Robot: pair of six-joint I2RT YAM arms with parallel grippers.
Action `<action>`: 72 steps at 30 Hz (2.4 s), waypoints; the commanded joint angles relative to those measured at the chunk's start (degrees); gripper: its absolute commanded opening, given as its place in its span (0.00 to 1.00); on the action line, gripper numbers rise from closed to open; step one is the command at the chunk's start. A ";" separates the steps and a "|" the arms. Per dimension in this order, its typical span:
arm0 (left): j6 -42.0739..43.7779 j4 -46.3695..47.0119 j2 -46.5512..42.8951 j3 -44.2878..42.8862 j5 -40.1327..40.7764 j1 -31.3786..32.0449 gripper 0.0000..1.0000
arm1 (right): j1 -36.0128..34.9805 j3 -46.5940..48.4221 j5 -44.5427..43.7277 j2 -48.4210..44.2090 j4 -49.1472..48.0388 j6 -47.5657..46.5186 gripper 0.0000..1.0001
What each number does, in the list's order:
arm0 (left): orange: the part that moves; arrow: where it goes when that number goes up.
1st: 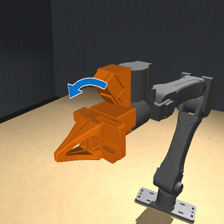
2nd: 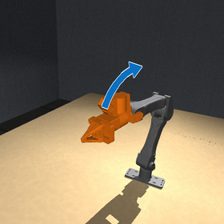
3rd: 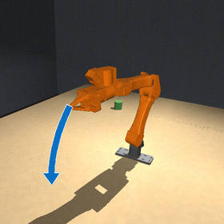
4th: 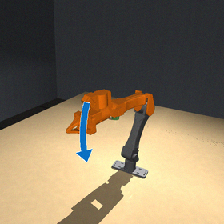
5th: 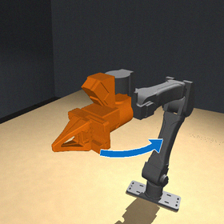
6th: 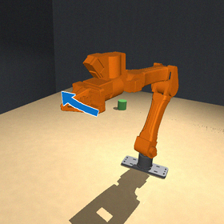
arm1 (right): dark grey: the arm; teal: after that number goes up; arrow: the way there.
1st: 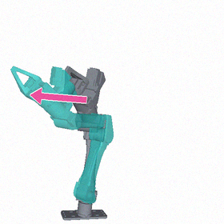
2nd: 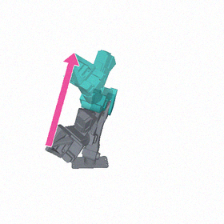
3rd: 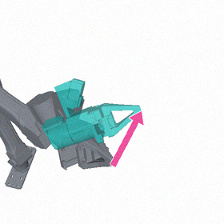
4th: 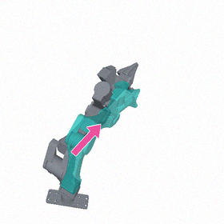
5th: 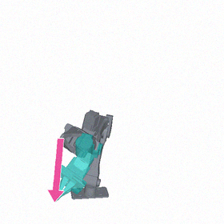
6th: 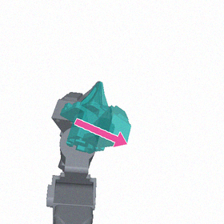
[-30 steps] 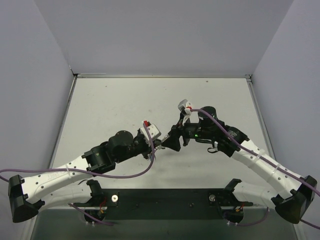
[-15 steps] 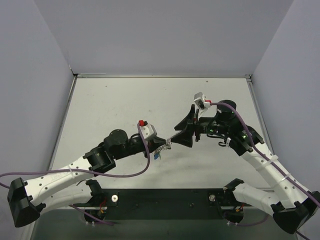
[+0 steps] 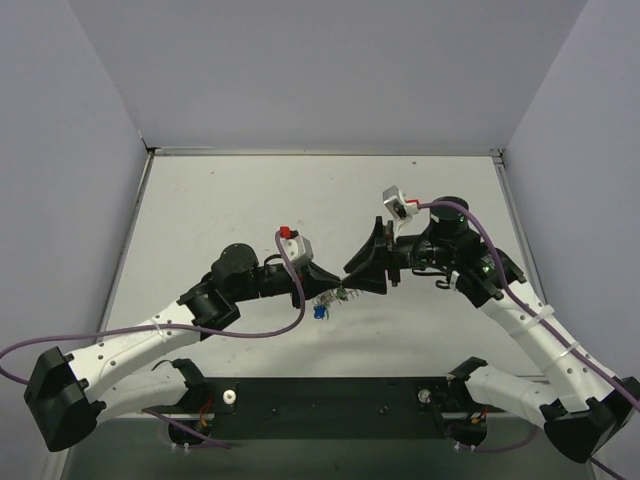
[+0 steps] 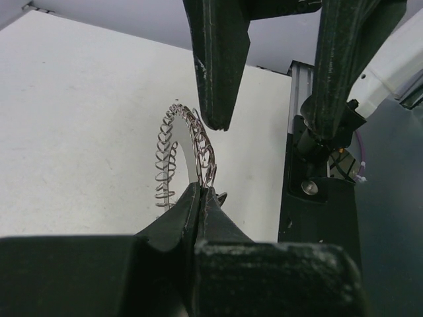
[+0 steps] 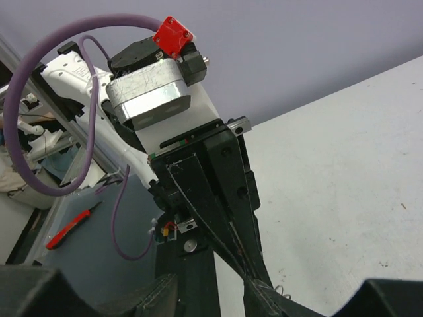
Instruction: Put the keys on the keyring
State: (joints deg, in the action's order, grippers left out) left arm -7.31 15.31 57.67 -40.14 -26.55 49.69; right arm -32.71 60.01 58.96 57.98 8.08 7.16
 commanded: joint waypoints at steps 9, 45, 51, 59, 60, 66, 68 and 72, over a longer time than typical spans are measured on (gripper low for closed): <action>-0.69 5.78 0.86 -4.51 -3.69 -0.65 0.00 | -0.25 3.01 -5.78 2.76 2.90 -3.29 0.30; 0.80 -5.37 5.17 -10.30 -2.02 -2.32 0.00 | -7.89 6.26 -18.78 7.06 13.54 -11.38 0.00; 2.74 -12.32 6.93 -13.38 1.49 -2.23 0.00 | -10.44 8.63 -24.50 9.17 16.09 -12.78 0.00; 3.97 -15.22 7.28 -14.26 4.57 -2.23 0.00 | -12.73 10.65 -28.81 11.28 18.11 -14.10 0.00; 4.15 -15.22 7.37 -14.44 4.57 -2.23 0.00 | -12.82 10.83 -29.42 11.54 18.20 -14.28 0.00; 4.24 -16.46 7.72 -13.92 1.50 -2.14 0.15 | -13.08 11.10 -28.11 11.72 18.29 -15.77 0.00; 3.80 -14.36 7.55 -13.56 -0.51 -2.14 0.17 | -13.08 11.10 -26.88 11.81 18.03 -16.12 0.00; 3.09 -11.89 7.19 -12.42 -2.81 -2.06 0.28 | -13.17 11.18 -25.56 11.72 17.68 -16.65 0.00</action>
State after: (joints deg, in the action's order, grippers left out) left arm -3.81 -4.69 65.60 -50.94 -25.93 47.72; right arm -45.06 68.73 30.11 69.71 25.82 -8.40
